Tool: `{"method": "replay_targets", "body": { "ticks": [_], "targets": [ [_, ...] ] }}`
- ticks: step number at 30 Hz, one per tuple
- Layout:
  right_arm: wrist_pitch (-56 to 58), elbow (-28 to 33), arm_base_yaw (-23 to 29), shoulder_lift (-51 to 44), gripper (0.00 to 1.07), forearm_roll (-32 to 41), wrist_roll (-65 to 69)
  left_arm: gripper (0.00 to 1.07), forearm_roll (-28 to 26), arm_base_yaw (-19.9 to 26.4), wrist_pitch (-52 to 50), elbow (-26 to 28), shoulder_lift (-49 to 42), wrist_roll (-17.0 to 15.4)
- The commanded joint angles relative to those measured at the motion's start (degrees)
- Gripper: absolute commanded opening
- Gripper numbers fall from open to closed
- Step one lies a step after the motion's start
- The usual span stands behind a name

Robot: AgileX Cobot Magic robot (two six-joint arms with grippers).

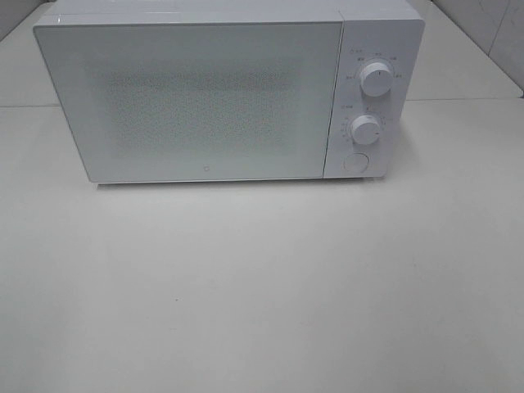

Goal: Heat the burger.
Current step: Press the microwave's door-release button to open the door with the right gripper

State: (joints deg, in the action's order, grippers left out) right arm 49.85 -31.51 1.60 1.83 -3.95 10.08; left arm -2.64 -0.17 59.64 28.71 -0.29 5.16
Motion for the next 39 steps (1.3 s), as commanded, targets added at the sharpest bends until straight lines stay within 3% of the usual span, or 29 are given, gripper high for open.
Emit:
{"method": "replay_targets", "body": {
  "ticks": [1,11,17,22,27,28,31,37,39],
  "targets": [
    [-4.6,-0.4,-0.3,3.7,0.76,-0.3,-0.9,1.01,-0.1,0.1,-0.3,-0.2,-1.1,-0.2],
    [-16.4,0.1,-0.3,13.5,0.76,-0.3,-0.9,1.01,-0.1,0.1,-0.3,-0.2,-1.1,-0.2],
    [-25.7,3.7,-0.3,20.6,0.73,-0.3,-0.9,1.01,-0.1,0.1,-0.3,-0.2,-1.1,-0.2],
    [-34.5,6.8,-0.3,26.6,0.61,-0.3,-0.2,1.01,-0.1,0.1,-0.3,-0.2,-1.1,-0.2],
    [-45.3,10.3,-0.3,32.9,0.38,-0.3,5.2,1.01,-0.1,0.1,-0.3,-0.2,-1.1,-0.2],
    [-45.3,10.3,-0.3,32.9,0.38,-0.3,5.2,1.01,-0.1,0.1,-0.3,-0.2,-1.1,-0.2],
    [-54.3,13.3,-0.3,37.6,0.23,-0.4,14.6,1.01,-0.1,0.1,-0.3,-0.2,-1.1,-0.2],
    [-61.5,15.7,-0.3,40.5,0.16,-1.0,25.6,1.01,-0.1,0.1,-0.3,-0.2,-1.1,-0.2],
    [-67.1,18.3,-0.2,43.1,0.08,-3.8,36.8,1.01,-0.1,0.1,-0.3,-0.2,-1.1,-0.2]
  ]
}}
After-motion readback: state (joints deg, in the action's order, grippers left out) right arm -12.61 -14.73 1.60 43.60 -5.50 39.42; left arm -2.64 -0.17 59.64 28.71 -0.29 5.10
